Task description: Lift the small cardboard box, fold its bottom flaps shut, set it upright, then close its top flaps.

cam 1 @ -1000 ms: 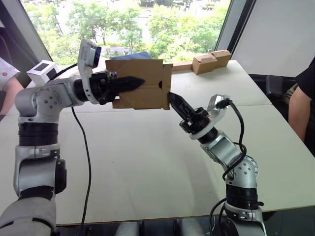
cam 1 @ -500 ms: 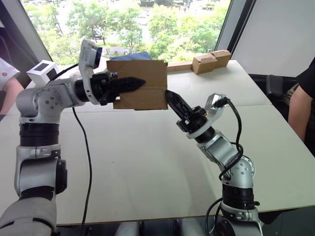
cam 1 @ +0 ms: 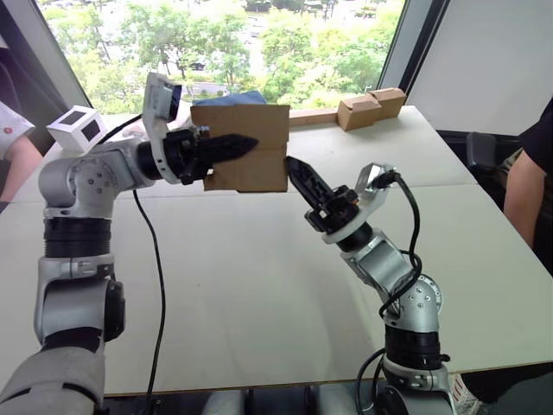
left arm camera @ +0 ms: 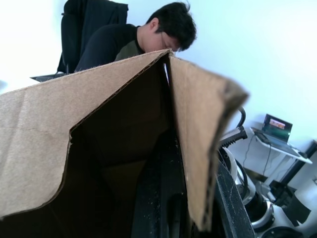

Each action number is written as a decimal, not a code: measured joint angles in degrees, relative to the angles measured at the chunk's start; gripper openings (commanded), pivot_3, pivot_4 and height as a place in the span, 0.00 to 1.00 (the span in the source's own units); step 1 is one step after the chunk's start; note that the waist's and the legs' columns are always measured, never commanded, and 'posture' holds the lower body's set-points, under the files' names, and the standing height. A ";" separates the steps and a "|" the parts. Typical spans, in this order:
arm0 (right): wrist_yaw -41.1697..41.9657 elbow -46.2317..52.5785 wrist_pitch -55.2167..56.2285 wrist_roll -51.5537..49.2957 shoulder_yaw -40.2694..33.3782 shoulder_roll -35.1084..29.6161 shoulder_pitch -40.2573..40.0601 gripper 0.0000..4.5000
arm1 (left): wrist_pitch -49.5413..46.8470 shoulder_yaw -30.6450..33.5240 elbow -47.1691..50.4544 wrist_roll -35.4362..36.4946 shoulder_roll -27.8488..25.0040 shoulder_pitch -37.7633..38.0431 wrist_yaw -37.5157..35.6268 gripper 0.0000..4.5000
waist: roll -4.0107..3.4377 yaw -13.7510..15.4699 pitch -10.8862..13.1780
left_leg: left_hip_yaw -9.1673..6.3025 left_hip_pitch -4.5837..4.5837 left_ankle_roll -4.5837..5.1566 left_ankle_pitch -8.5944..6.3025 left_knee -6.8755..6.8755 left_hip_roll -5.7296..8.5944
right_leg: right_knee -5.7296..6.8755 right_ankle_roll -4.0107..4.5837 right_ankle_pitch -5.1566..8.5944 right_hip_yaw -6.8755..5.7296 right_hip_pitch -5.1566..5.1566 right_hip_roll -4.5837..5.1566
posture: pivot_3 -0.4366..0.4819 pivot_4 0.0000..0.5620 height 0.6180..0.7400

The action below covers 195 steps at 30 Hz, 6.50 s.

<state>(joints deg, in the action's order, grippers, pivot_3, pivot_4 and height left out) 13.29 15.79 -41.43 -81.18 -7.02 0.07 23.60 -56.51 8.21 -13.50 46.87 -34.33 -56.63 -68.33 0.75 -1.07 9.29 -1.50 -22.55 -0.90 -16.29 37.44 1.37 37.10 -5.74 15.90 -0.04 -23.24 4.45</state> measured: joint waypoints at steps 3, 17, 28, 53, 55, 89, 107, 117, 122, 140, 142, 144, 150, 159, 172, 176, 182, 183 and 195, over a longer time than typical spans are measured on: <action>0.04 0.36 0.02 0.04 -0.02 -1.31 -0.32 0.18 | -0.01 0.00 0.00 0.00 0.05 -0.01 0.06 0.00 | 0.00 0.03 0.00 | 0.00 0.00 0.00 0.00 0.00 0.00 | 0.00 0.00 0.00 0.00 0.00 0.00 | 0.48 0.27 1.00; 0.50 1.70 0.64 -1.21 -4.58 -9.40 -1.32 0.01 | -0.95 0.06 0.78 0.34 -0.54 -0.01 0.42 0.00 | 0.00 0.00 0.00 | 0.00 0.00 0.00 0.00 -0.01 -0.01 | 0.00 0.00 0.00 0.00 0.00 -0.01 | 0.48 0.27 1.00; 0.99 0.84 2.50 6.80 1.16 -6.59 2.02 0.01 | -1.72 -0.12 1.73 1.27 0.15 0.39 0.98 0.00 | 0.00 0.11 0.00 | 0.00 0.00 0.00 0.00 0.00 0.01 | 0.00 0.00 0.00 0.00 0.01 0.00 | 0.48 0.27 1.00; 24.43 22.46 -4.91 32.45 4.17 -58.59 -14.42 0.01 | 13.26 -49.62 9.22 -39.12 -11.65 -17.59 -22.83 0.00 | 0.19 0.41 0.19 | -0.06 -0.08 0.26 -0.15 0.14 -0.17 | -0.12 -0.13 0.21 0.06 0.12 -0.35 | 0.48 0.27 1.00; 24.77 25.23 -4.15 36.10 6.82 -59.25 -14.55 0.01 | 13.32 -52.36 10.77 -40.28 -10.88 -17.99 -23.60 0.00 | 0.18 0.37 0.19 | -0.05 -0.09 0.37 -0.21 0.29 -0.17 | -0.06 -0.13 0.21 0.07 0.13 -0.34 | 0.48 0.27 1.00; 22.91 24.10 -5.01 46.61 8.25 -41.97 -12.12 0.00 | -13.33 -39.70 2.76 -34.63 1.77 -27.89 -21.03 0.59 | 0.16 0.40 0.18 | -0.30 -0.55 0.50 -0.29 0.79 -0.13 | 0.07 -0.16 0.21 0.00 -0.03 -0.37 | 0.48 0.27 1.00; 22.46 -3.34 3.35 53.34 10.57 -32.12 -5.02 0.00 | -7.31 7.00 33.28 -28.24 4.24 33.75 21.46 0.02 | 0.20 1.29 0.09 | -0.11 -0.38 0.12 -0.09 0.74 0.11 | 0.17 -0.22 0.08 0.36 0.00 0.13 | 0.48 0.27 1.00; 25.78 -13.87 11.24 61.57 16.34 -28.60 -2.30 0.00 | 4.60 -0.37 36.25 -28.96 10.28 46.17 29.39 0.02 | 0.14 1.64 0.05 | -0.06 0.05 0.19 -0.16 0.57 0.15 | 0.06 -0.21 0.09 0.42 0.35 0.19 | 0.48 0.27 1.00; 27.18 -15.63 12.93 63.18 17.64 -27.35 -2.23 0.00 | 7.65 -3.39 31.99 -28.81 12.12 45.70 31.02 0.02 | 0.14 1.39 0.05 | -0.06 0.06 0.20 -0.16 0.56 0.12 | 0.07 -0.21 0.09 0.42 0.34 0.12 | 0.48 0.27 1.00; 29.73 -9.83 10.58 65.04 20.05 -26.39 -6.03 0.00 | 9.84 -7.36 29.50 -26.74 7.38 43.84 28.64 0.02 | 0.13 1.34 0.05 | -0.07 0.07 0.21 -0.16 0.56 0.12 | 0.05 -0.21 0.09 0.42 0.35 0.15 | 0.48 0.27 1.00; 29.76 -9.82 10.65 65.23 19.53 -26.81 -5.99 0.00 | 9.47 -7.37 29.64 -25.54 7.32 44.39 28.16 0.02 | 0.14 1.35 0.05 | -0.07 0.06 0.21 -0.17 0.56 0.12 | 0.05 -0.21 0.09 0.42 0.36 0.15 | 0.48 0.27 1.00; 30.48 -9.76 10.68 65.21 19.31 -28.20 -5.79 0.00 | 8.87 -7.40 30.70 -24.41 7.29 44.95 27.71 0.02 | 0.13 1.38 0.05 | -0.07 0.06 0.21 -0.17 0.56 0.12 | 0.04 -0.21 0.09 0.42 0.36 0.16 | 0.48 0.27 1.00; 35.37 -7.59 9.53 63.88 16.37 -34.24 -4.92 0.00 | 7.26 -6.20 32.21 -20.51 1.81 44.97 24.53 0.02 | 0.12 1.31 0.06 | -0.07 0.07 0.23 -0.18 0.52 0.11 | -0.01 -0.20 0.10 0.42 0.36 0.16 | 0.48 0.27 1.00; 37.56 -7.62 5.66 58.04 10.35 -33.96 5.05 0.00 | 7.13 -1.32 26.87 -14.13 -1.99 32.69 19.26 0.02 | 0.13 1.29 0.08 | -0.07 0.05 0.23 -0.18 0.51 0.11 | -0.04 -0.20 0.09 0.39 0.37 0.16 | 0.48 0.27 1.00; 37.46 -7.49 3.04 56.44 13.76 -29.83 6.15 0.00 | 7.20 -8.14 27.03 -12.77 -1.92 30.65 16.53 0.02 | 0.12 1.26 0.08 | -0.07 0.05 0.24 -0.18 0.49 0.12 | -0.04 -0.20 0.09 0.40 0.36 0.17 | 0.48 0.27 1.00; 37.74 -7.49 3.10 56.94 15.58 -29.53 6.10 0.00 | 9.70 -11.67 25.95 -16.41 -1.19 30.53 18.20 0.02 | 0.12 1.20 0.08 | -0.07 0.05 0.24 -0.18 0.49 0.12 | -0.04 -0.20 0.09 0.40 0.34 0.15 | 0.48 0.27 1.00; 38.10 -8.42 4.43 58.36 17.71 -28.54 6.10 0.00 | 10.68 -12.49 25.26 -18.12 0.15 30.01 19.05 0.02 | 0.12 1.03 0.08 | -0.07 0.05 0.25 -0.19 0.49 0.11 | -0.04 -0.20 0.09 0.40 0.34 0.13 | 0.48 0.27 1.00; 38.09 -8.81 4.61 58.57 18.00 -28.34 6.10 0.00 | 10.74 -12.66 25.25 -18.23 0.16 29.93 19.09 0.02 | 0.12 0.93 0.08 | -0.07 0.05 0.24 -0.19 0.49 0.12 | -0.04 -0.20 0.09 0.40 0.35 0.13 | 0.48 0.27 1.00; 38.03 -13.95 7.38 62.09 19.36 -27.08 9.03 0.00 | 15.17 -14.73 22.03 -21.75 0.56 29.17 18.47 0.02 | 0.12 0.39 0.08 | -0.07 0.05 0.24 -0.18 0.48 0.12 | -0.03 -0.21 0.09 0.39 0.35 0.12 | 0.48 0.27 1.00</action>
<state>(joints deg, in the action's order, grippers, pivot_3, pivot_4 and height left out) 51.32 1.85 -34.05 -19.09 12.34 -27.01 32.62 -41.34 -6.52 8.53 25.13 -33.77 -27.46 -49.86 0.88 -0.68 9.37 -1.57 -22.50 -0.65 -16.47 37.93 1.49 37.08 -5.94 15.99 0.34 -22.89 4.57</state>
